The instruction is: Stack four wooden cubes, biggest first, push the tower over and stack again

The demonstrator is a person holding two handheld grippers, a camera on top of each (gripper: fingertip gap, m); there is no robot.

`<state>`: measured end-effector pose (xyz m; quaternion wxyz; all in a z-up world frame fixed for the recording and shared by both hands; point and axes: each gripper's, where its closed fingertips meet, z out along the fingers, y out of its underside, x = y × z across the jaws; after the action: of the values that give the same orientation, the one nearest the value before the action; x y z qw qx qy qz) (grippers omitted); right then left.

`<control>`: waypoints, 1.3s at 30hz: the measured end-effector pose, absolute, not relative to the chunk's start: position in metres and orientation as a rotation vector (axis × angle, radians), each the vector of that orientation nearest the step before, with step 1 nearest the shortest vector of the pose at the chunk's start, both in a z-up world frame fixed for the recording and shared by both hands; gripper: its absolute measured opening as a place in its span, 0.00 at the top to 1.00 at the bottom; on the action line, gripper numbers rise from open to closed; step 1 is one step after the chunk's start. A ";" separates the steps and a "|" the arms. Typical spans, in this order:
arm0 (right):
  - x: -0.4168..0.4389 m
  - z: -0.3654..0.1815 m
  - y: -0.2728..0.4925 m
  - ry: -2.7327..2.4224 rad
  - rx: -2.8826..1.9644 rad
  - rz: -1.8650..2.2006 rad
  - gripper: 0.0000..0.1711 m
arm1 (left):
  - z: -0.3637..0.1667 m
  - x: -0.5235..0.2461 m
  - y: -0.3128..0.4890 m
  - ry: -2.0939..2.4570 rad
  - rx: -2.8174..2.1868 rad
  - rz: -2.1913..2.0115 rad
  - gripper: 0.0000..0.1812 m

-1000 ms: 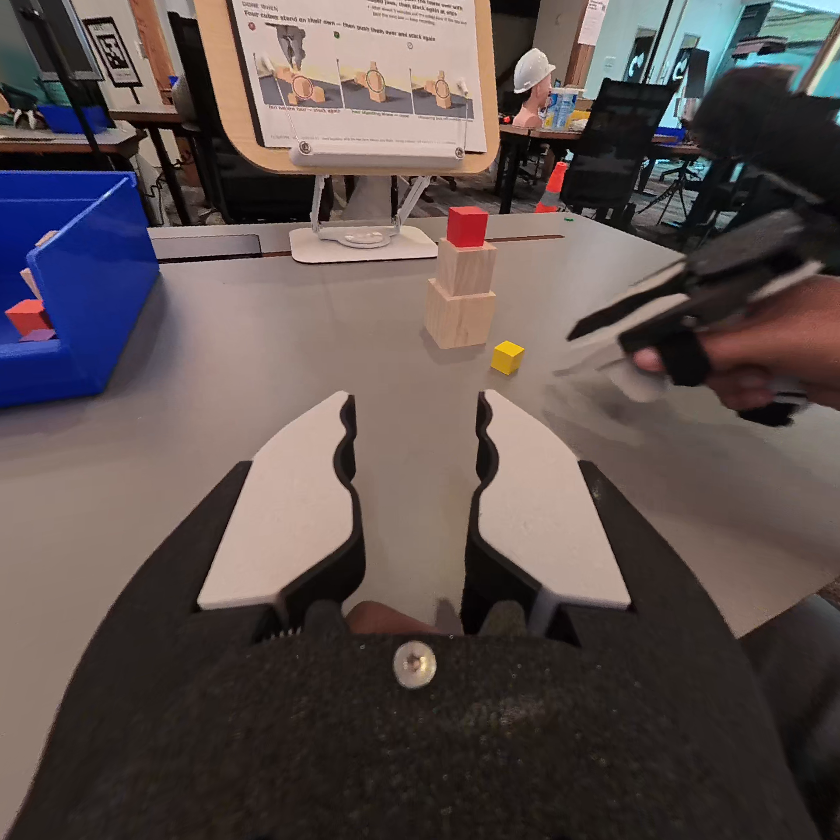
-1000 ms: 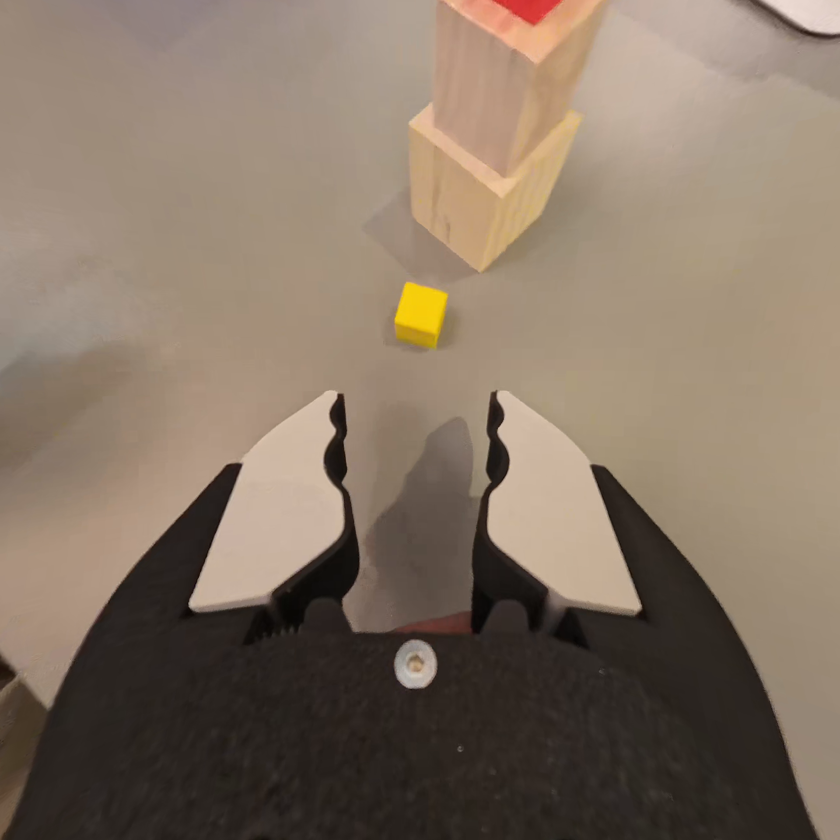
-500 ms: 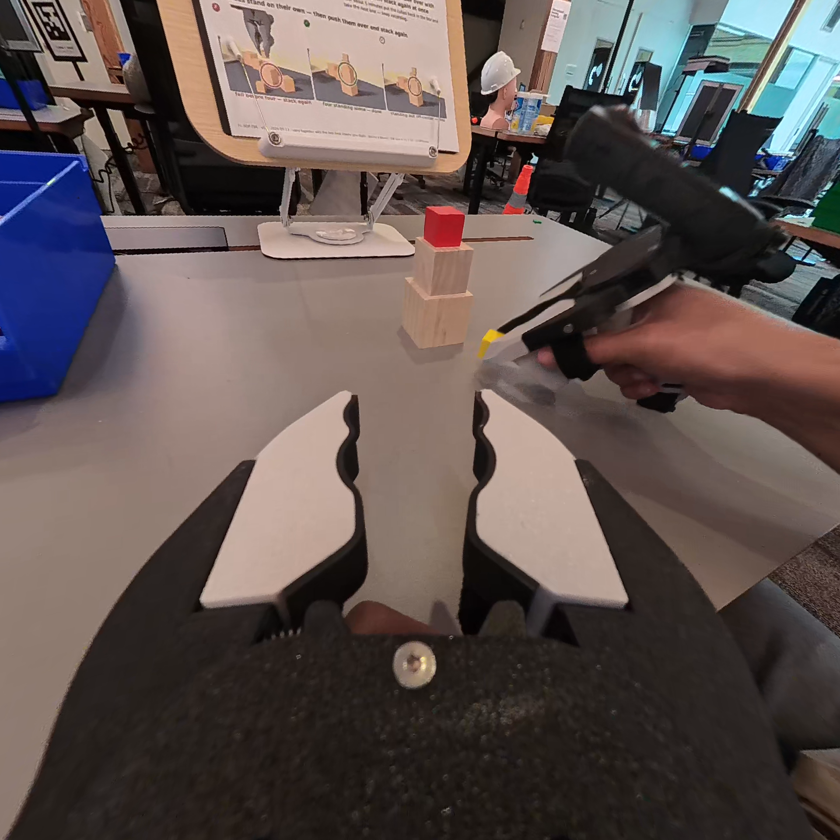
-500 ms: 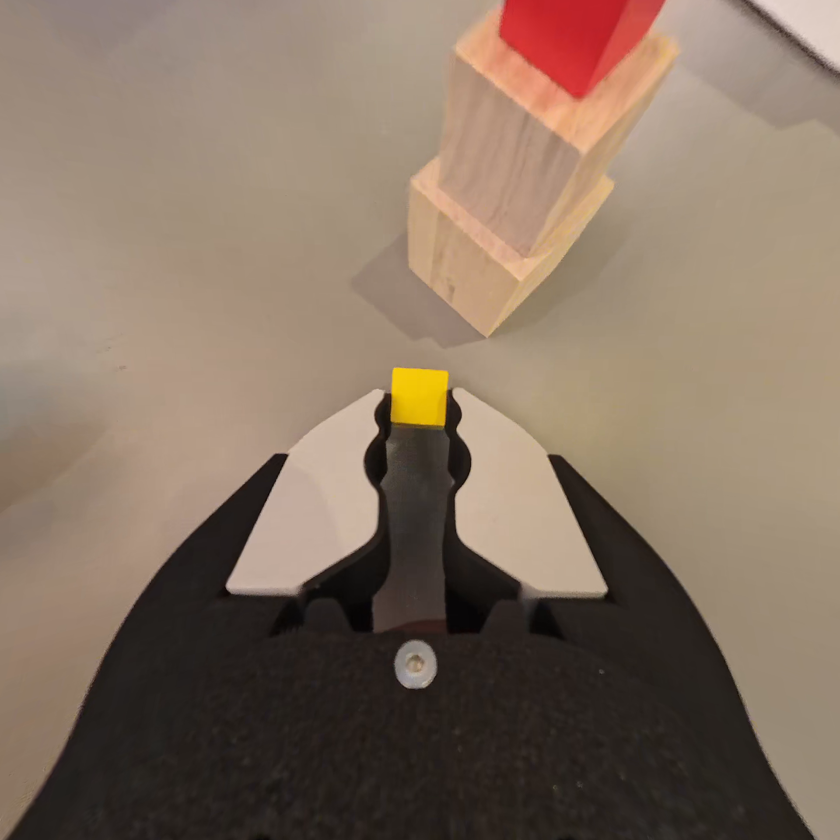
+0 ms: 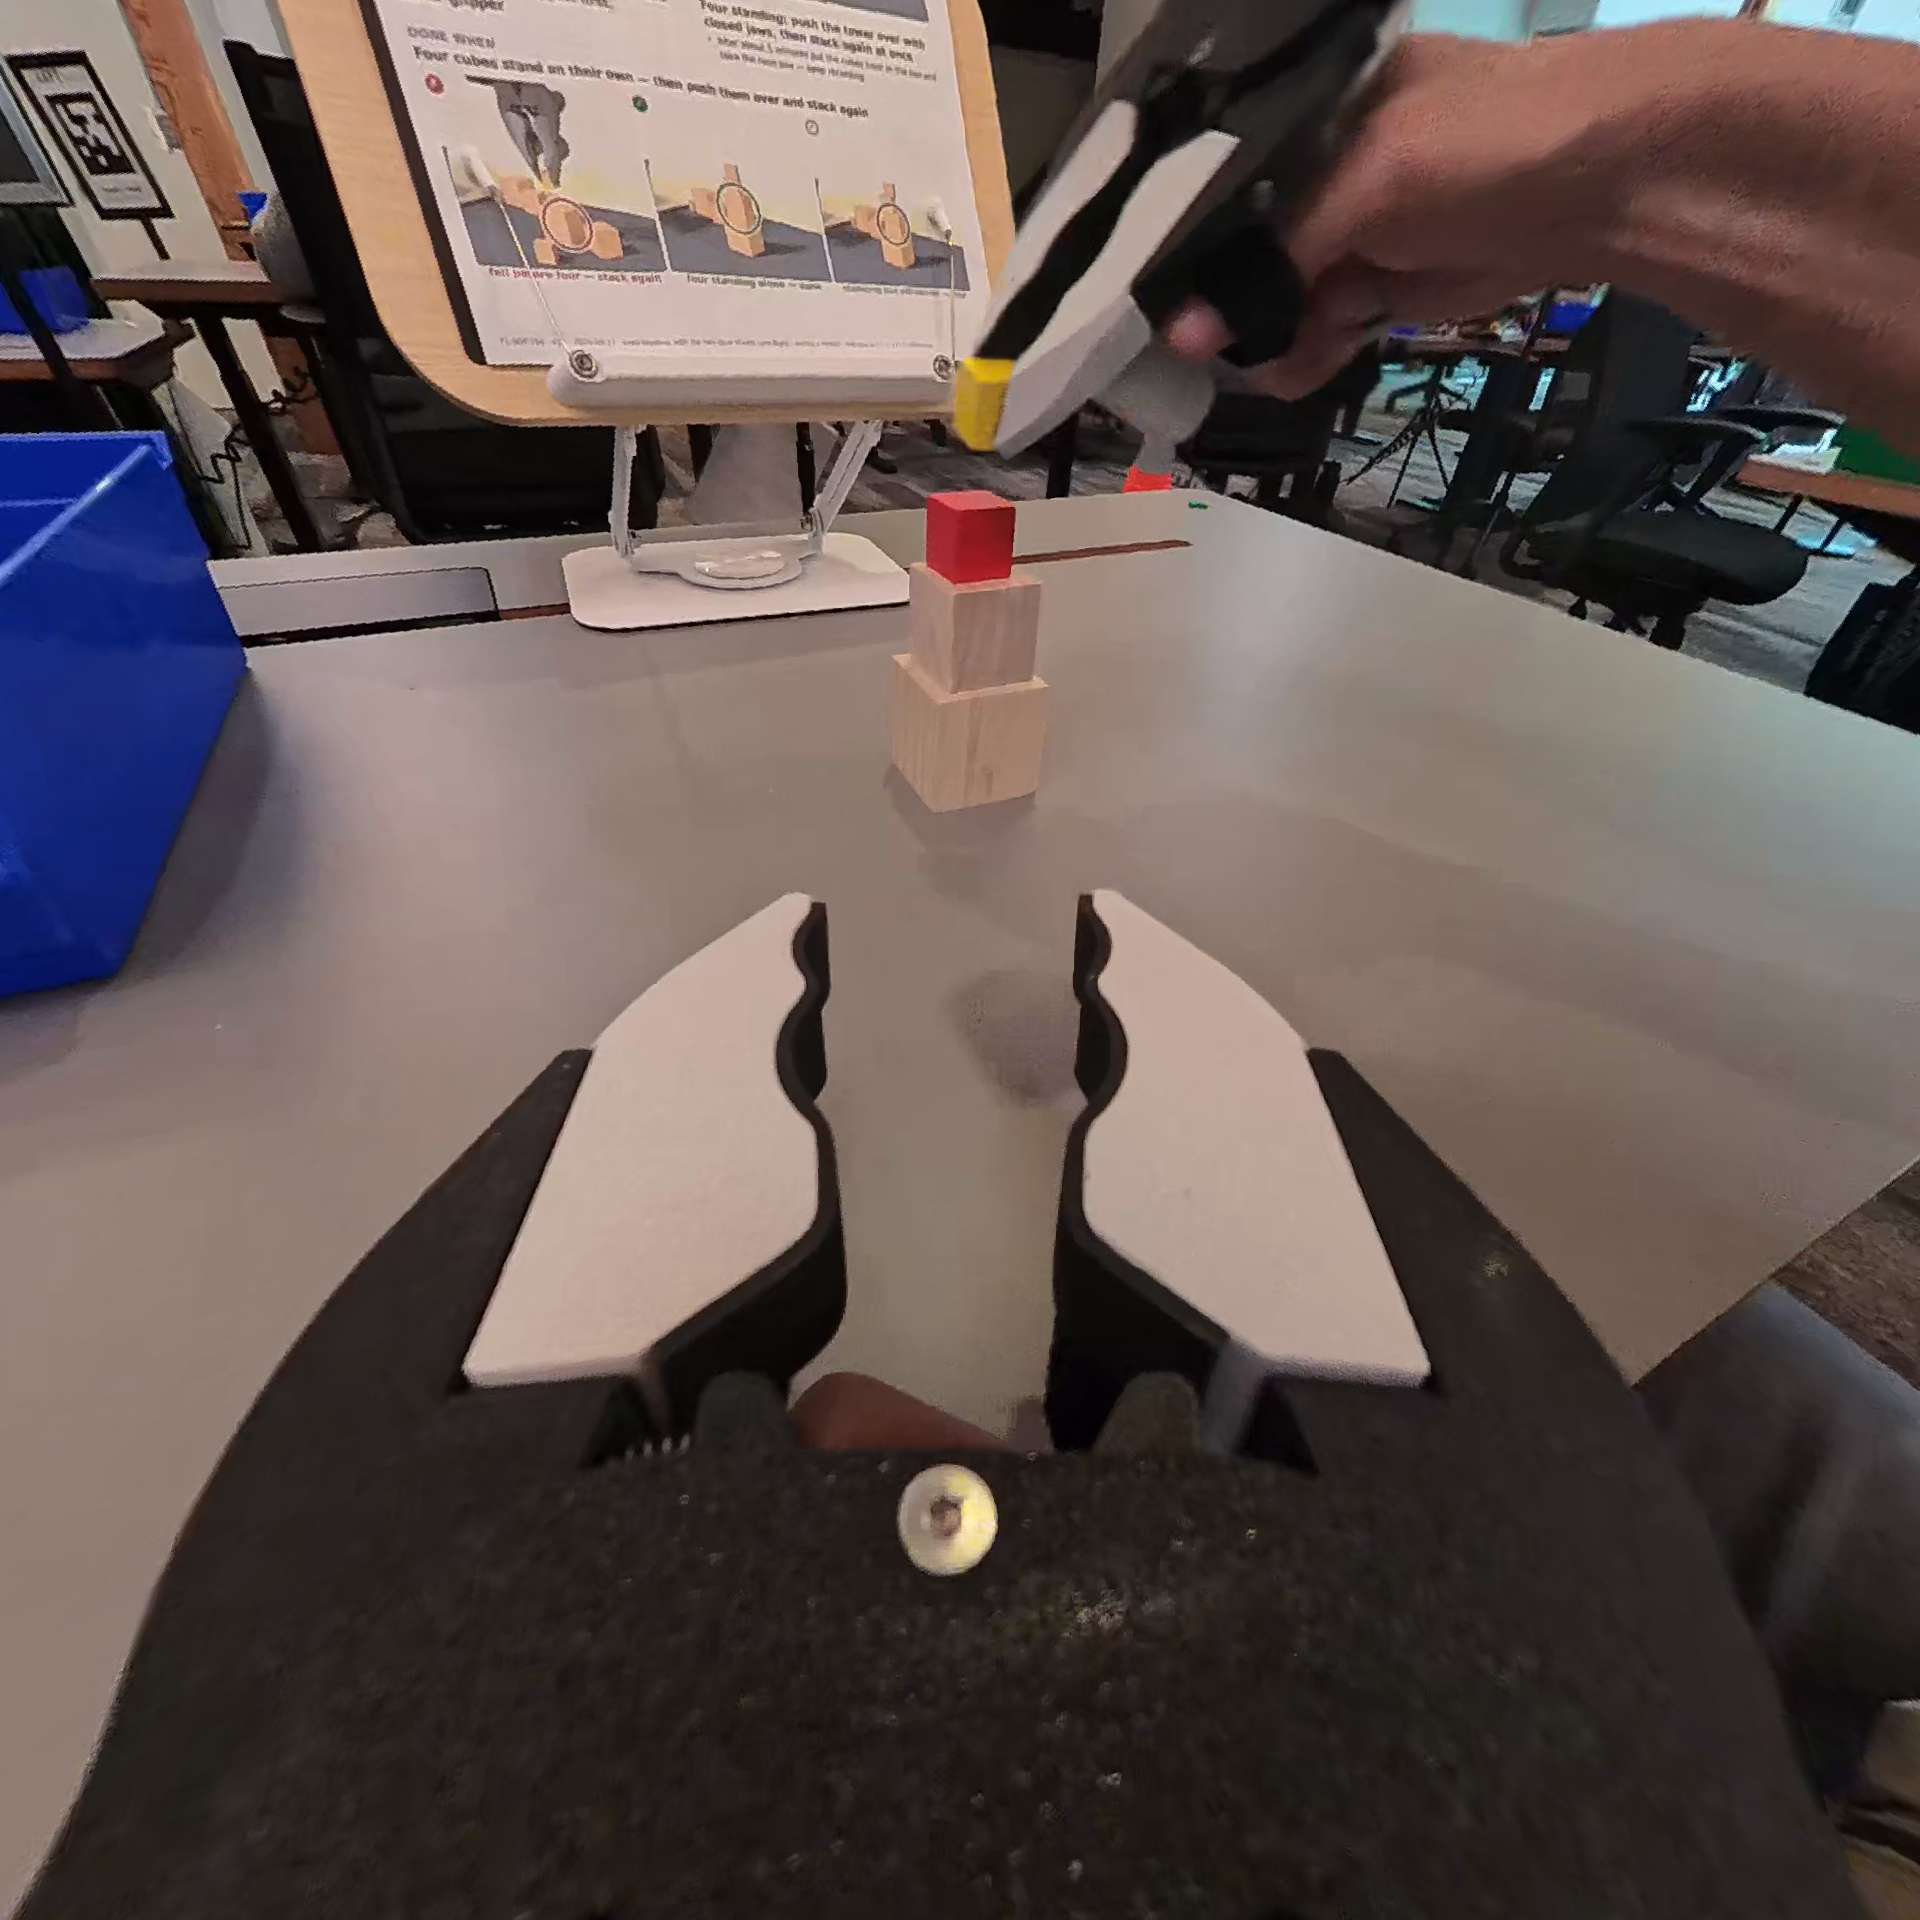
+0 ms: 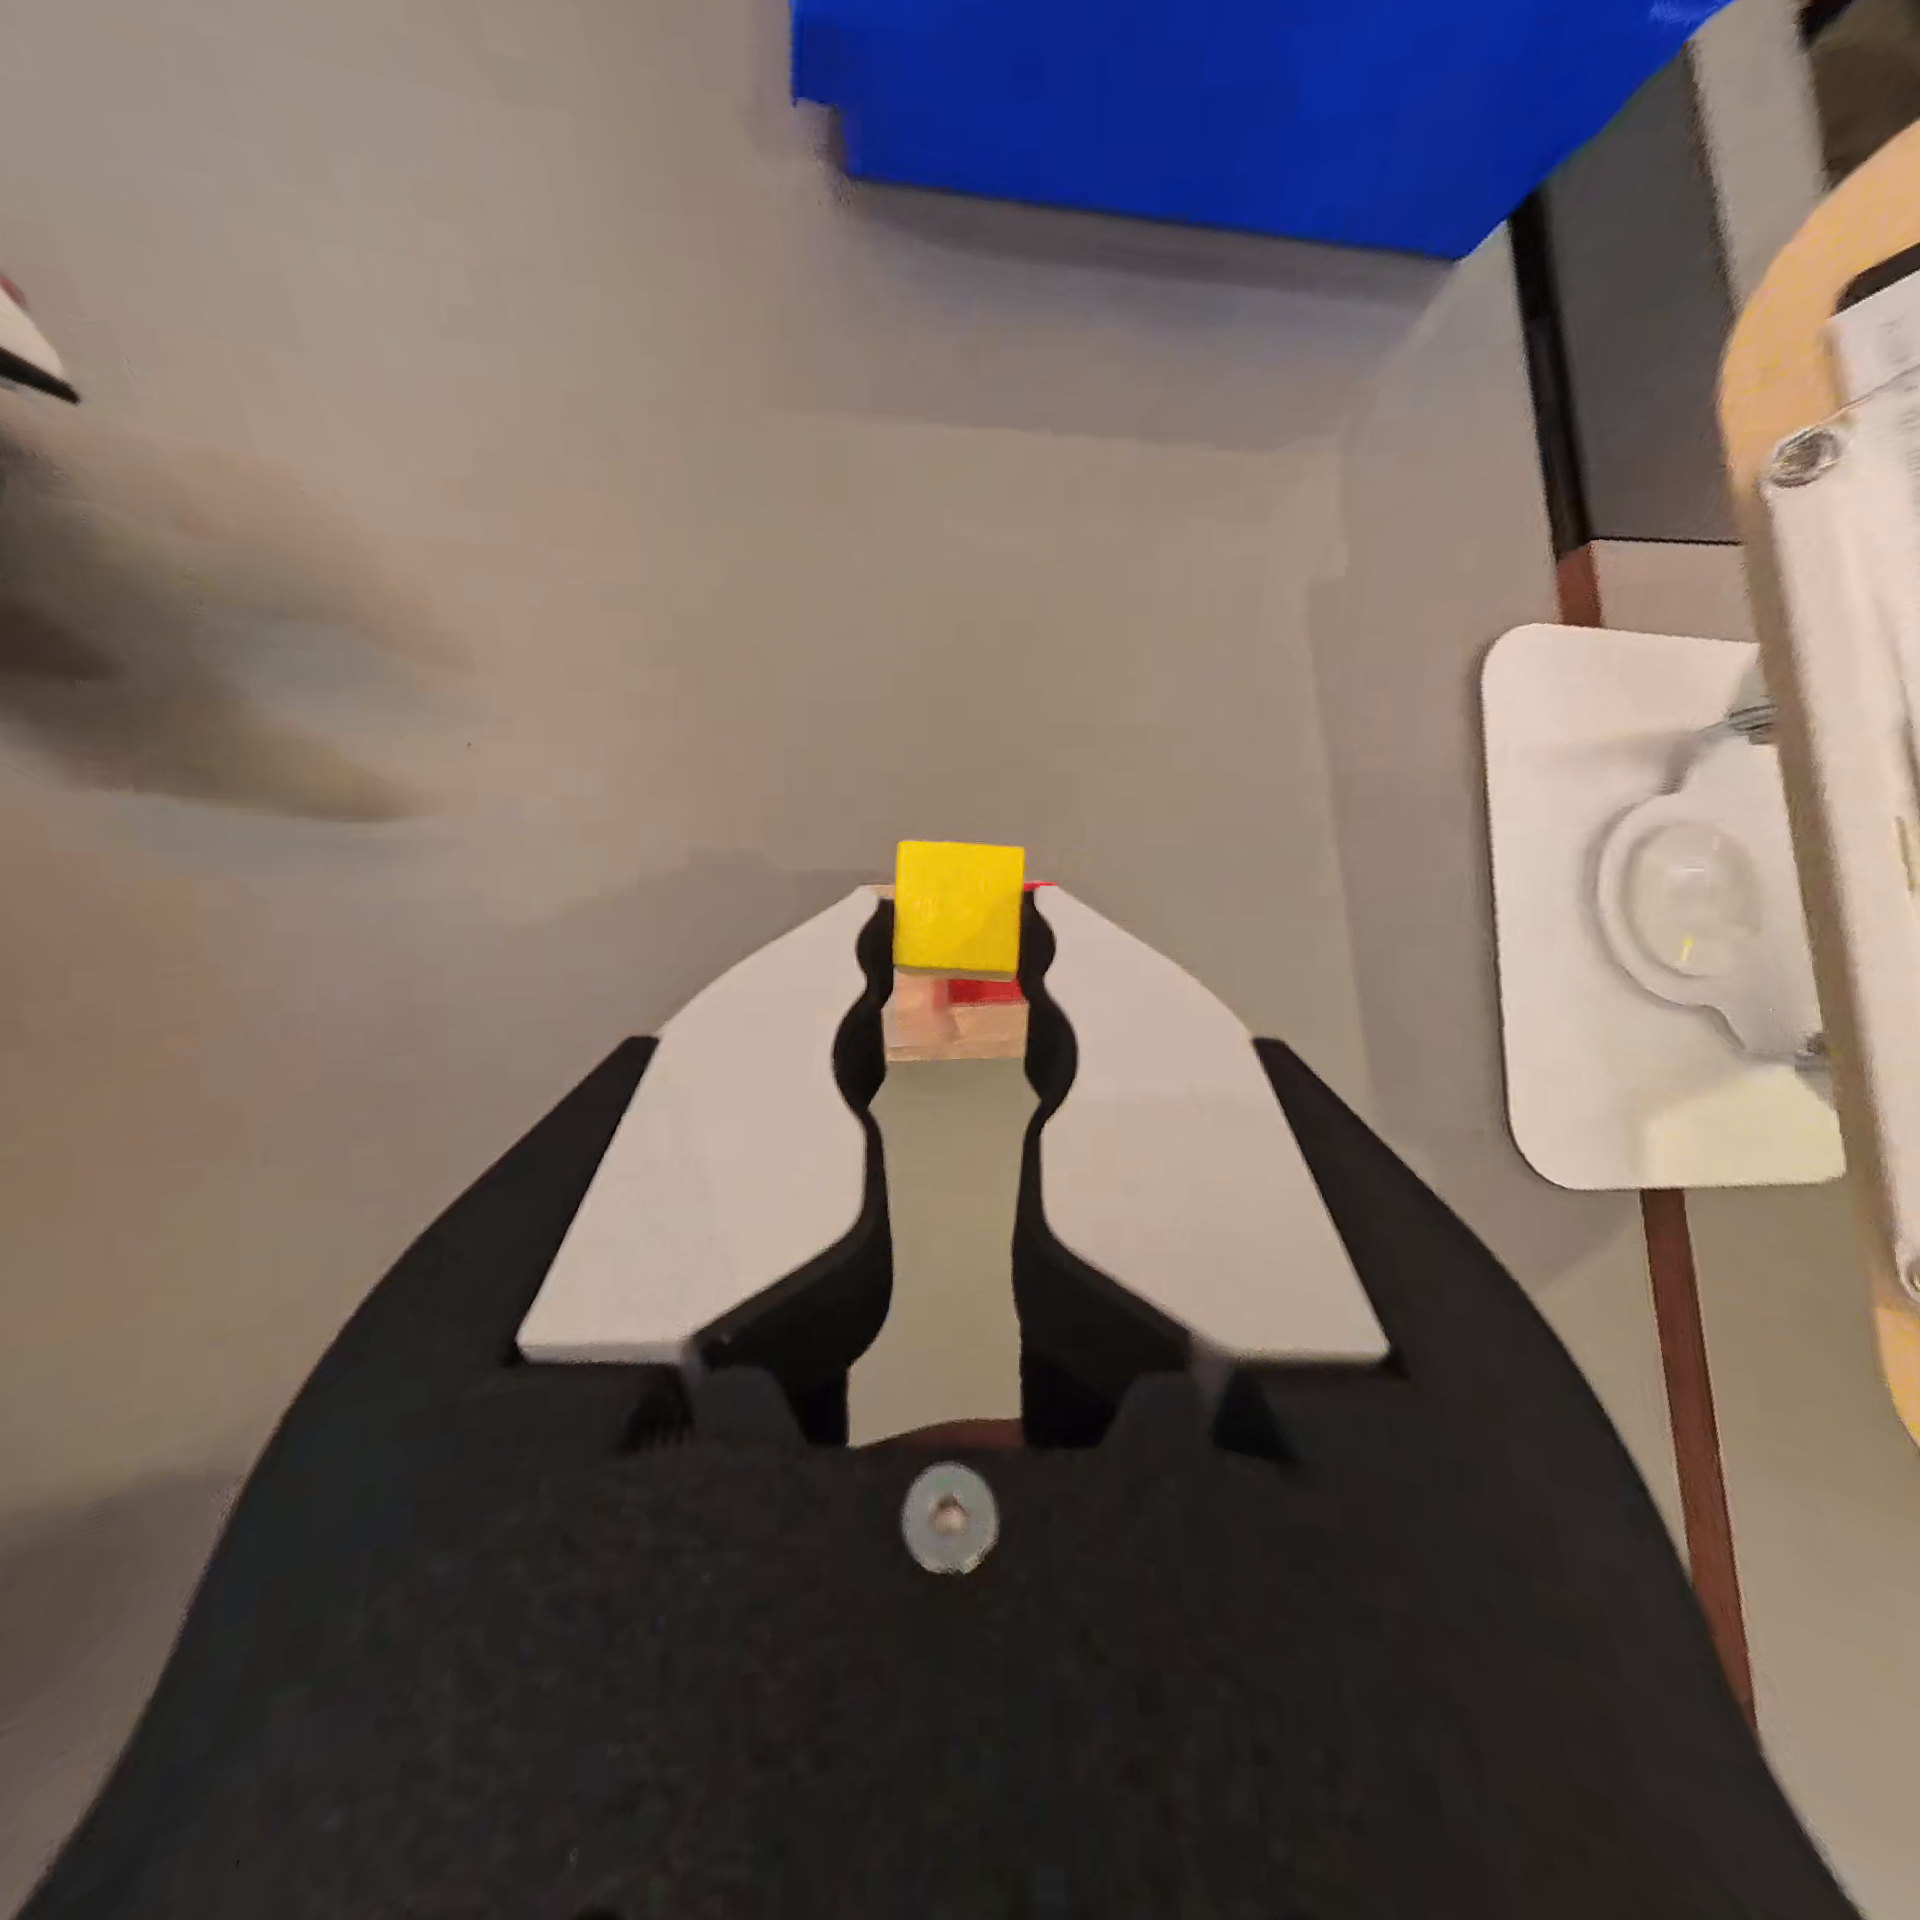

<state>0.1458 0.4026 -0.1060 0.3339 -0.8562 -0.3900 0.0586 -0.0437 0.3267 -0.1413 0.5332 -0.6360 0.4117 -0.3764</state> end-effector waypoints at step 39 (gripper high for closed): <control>0.128 -0.156 0.191 -0.594 -1.999 0.048 0.88 | -0.145 -0.058 0.365 0.966 -1.574 -0.834 0.76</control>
<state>0.1279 0.1909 -0.1563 0.5035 -0.8280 -0.2462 0.0198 -0.0581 0.3653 -0.1450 0.5292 -0.6593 0.4043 -0.3490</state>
